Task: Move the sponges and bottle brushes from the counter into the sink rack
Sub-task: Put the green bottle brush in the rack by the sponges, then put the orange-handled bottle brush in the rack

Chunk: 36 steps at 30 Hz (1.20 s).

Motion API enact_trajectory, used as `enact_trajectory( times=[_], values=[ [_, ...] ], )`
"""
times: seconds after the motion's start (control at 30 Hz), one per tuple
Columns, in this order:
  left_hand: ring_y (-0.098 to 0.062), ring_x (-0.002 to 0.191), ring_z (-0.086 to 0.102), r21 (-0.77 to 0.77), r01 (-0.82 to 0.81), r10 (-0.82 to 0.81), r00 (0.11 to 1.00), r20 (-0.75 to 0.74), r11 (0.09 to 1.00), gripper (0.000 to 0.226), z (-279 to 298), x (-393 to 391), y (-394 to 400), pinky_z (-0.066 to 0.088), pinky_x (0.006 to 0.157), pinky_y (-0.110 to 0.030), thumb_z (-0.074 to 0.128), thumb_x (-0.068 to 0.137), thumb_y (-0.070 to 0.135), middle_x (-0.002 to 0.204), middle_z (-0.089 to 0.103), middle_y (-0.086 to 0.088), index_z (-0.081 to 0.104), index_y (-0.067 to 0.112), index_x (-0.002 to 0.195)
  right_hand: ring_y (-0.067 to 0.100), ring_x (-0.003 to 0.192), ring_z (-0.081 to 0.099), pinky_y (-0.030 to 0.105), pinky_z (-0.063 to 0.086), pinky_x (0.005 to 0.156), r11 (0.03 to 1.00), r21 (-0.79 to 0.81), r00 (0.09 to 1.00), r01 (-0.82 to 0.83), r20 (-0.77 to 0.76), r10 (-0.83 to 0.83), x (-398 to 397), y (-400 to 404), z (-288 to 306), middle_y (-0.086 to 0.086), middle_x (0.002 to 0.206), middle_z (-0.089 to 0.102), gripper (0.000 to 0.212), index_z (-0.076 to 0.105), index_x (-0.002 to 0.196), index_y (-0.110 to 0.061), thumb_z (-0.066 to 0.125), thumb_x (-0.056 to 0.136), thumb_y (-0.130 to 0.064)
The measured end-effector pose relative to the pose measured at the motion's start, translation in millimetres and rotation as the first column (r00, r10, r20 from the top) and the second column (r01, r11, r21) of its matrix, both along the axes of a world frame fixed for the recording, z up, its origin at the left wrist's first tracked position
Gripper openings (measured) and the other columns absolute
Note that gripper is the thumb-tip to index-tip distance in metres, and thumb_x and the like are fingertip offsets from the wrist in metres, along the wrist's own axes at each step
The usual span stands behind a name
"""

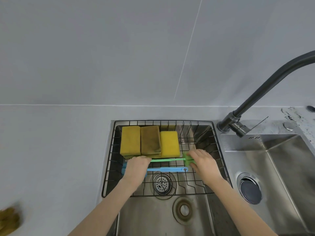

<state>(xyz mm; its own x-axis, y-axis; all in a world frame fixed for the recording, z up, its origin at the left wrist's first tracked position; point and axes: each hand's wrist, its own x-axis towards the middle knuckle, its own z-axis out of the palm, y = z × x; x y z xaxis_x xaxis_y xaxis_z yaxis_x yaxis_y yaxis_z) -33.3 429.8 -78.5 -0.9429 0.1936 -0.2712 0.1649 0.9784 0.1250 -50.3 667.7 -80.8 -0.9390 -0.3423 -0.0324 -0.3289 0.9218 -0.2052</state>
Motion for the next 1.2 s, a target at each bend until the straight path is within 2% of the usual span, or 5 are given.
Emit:
enact_trajectory(
  times=[0.13, 0.3, 0.7, 0.87, 1.2],
  values=[
    [-0.018, 0.036, 0.057, 0.005, -0.043, 0.043, 0.999, -0.031, 0.999, 0.025, -14.7, -4.4, 3.4, 0.043, 0.034, -0.022, 0.084, 0.058, 0.010, 0.045, 0.061, 0.000, 0.061, 0.018, 0.051, 0.021, 0.077, 0.067, 0.032, 0.057, 0.067, 1.000, 0.006, 1.000, -0.002, 0.017, 0.002, -1.3, 0.6, -9.2, -0.001, 0.083, 0.071, 0.046, 0.063, 0.087, -0.019, 0.087, 0.048, -0.010],
    [-0.021, 0.084, 0.066, 0.086, -0.093, 0.099, 0.993, -0.067, 0.992, 0.027, -22.6, 0.5, 7.7, 0.049, 0.070, -0.032, 0.044, 0.094, 0.031, 0.091, 0.070, -0.003, 0.065, 0.016, 0.094, 0.019, 0.078, 0.067, 0.033, 0.057, 0.067, 0.999, 0.031, 1.000, -0.010, 0.014, 0.010, -1.3, -3.5, -14.6, -0.003, 0.085, 0.071, 0.050, 0.065, 0.087, -0.021, 0.089, 0.044, -0.012],
    [-0.021, 0.101, 0.061, 0.196, -0.041, 0.040, 0.999, 0.006, 0.980, 0.031, -9.8, 5.2, 1.5, 0.052, 0.082, -0.032, 0.040, 0.095, 0.024, 0.114, 0.064, -0.007, 0.051, 0.011, 0.121, 0.027, 0.102, 0.063, 0.041, 0.052, 0.086, 0.995, 0.102, 1.000, -0.001, 0.000, 0.001, 1.9, -7.4, -3.0, 0.004, 0.104, 0.069, 0.047, 0.063, 0.099, -0.019, 0.084, 0.057, -0.026],
    [-0.020, 0.103, 0.060, 0.394, -0.057, 0.058, 0.998, 0.009, 0.917, 0.030, 20.3, 17.2, -23.2, 0.051, 0.091, -0.034, 0.042, 0.096, 0.021, 0.118, 0.063, -0.006, 0.050, 0.015, 0.124, 0.023, 0.122, 0.048, 0.039, 0.038, 0.103, 0.995, -0.102, 0.999, 0.000, 0.038, 0.004, 7.4, -41.8, 33.9, 0.003, 0.131, 0.055, 0.047, 0.043, 0.131, -0.019, 0.059, 0.087, -0.027],
    [-0.019, 0.118, 0.049, 0.605, -0.224, 0.313, 0.949, -0.046, 0.764, 0.044, 62.4, 98.4, -124.2, 0.038, 0.102, -0.030, 0.046, 0.094, 0.020, 0.136, 0.046, -0.005, 0.032, 0.017, 0.137, 0.019, 0.094, 0.063, 0.033, 0.052, 0.080, 0.924, -0.379, 0.951, 0.052, 0.300, 0.070, 67.2, -183.1, 67.0, 0.001, 0.114, 0.064, 0.042, 0.036, 0.134, -0.020, 0.047, 0.094, -0.030]
  ],
)
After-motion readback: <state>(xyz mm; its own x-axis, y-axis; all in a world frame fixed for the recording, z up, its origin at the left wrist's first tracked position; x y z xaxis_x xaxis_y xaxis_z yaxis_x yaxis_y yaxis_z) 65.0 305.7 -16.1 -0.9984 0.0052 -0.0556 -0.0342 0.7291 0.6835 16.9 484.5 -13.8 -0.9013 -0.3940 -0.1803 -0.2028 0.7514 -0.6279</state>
